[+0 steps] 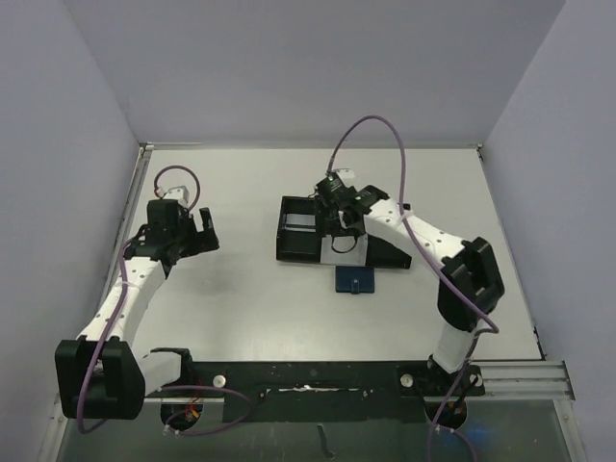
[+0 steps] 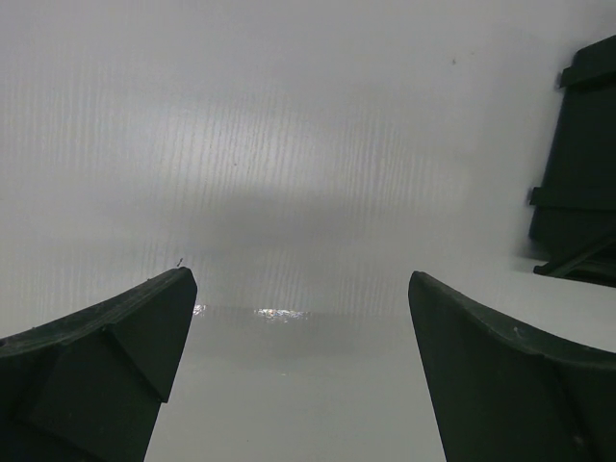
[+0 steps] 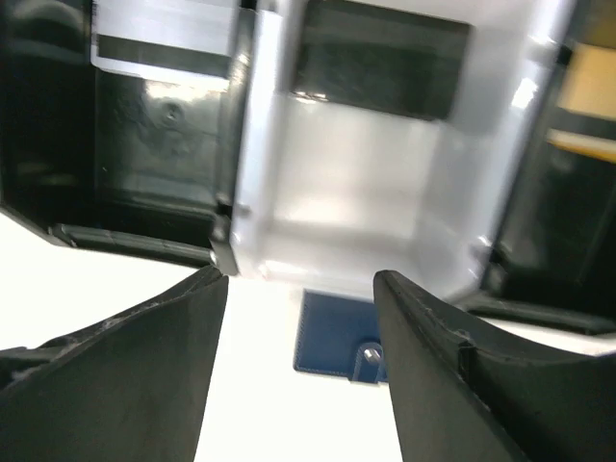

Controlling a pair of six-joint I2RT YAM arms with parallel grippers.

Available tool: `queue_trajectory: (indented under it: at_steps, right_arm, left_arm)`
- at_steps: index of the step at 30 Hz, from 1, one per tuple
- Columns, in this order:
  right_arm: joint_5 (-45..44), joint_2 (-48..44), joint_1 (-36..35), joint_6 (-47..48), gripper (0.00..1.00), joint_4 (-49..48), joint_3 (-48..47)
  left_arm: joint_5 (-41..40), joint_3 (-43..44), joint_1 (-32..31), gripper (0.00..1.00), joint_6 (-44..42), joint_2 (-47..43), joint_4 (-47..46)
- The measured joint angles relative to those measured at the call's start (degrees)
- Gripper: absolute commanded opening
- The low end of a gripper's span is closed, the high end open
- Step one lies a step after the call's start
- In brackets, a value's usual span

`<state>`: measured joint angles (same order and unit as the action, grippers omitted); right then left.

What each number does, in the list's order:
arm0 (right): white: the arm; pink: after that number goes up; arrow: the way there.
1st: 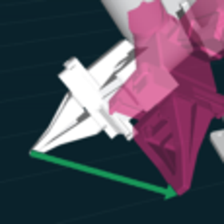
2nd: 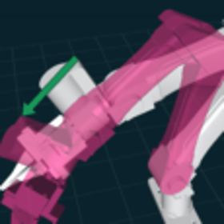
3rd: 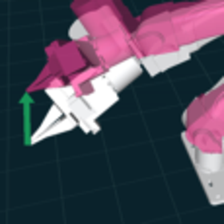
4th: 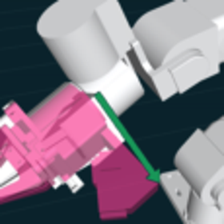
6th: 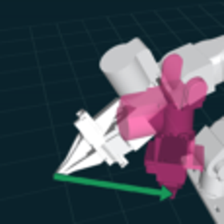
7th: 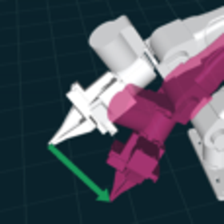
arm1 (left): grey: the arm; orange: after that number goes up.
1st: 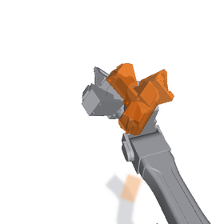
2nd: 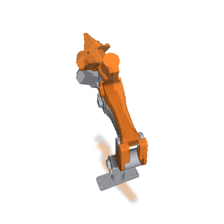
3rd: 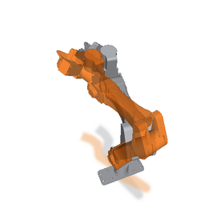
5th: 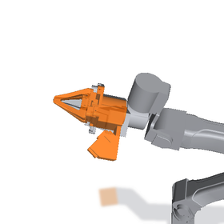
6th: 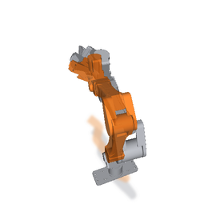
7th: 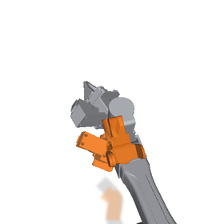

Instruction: Take the credit cards out of the card holder

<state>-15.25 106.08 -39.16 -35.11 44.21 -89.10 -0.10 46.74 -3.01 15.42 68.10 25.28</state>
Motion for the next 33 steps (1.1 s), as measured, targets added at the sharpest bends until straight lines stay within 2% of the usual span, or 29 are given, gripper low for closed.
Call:
queue_trajectory:
  at_steps: [5, 9, 14, 17, 24, 27, 33]
  right_arm:
    - [-3.1, -16.1, 0.8, -4.5, 0.59, -1.6, 14.9]
    - [-2.4, -22.3, 3.2, -8.3, 0.54, -4.2, 24.6]
    - [-1.0, -21.1, 3.8, -12.0, 0.51, -9.1, 32.7]
    - [-1.0, -19.0, 2.6, -12.2, 0.49, -11.5, 34.5]
    - [-2.6, -14.2, 0.8, -10.2, 0.33, -16.9, 36.1]
    - [-4.8, -13.8, -1.9, -9.1, 0.19, -18.5, 36.4]
    - [-7.7, -14.1, -11.5, -7.5, 0.17, -22.4, 38.0]
  left_arm:
    - [3.0, -0.5, 1.6, 0.95, 1.1, -4.0, -1.7]
    - [4.7, -0.8, 2.8, 0.93, 2.3, -5.1, -2.6]
    - [6.3, -0.8, 3.5, 0.92, 2.6, -5.1, -2.5]
    - [8.2, -0.8, 3.5, 0.92, 2.8, -5.1, -2.3]
    - [14.1, -0.8, 3.5, 0.91, 3.3, -5.1, -2.3]
    - [16.6, -0.8, 3.5, 0.89, 3.3, -4.8, -2.3]
    - [19.8, -0.8, 2.4, 0.87, 4.0, -4.2, -2.4]
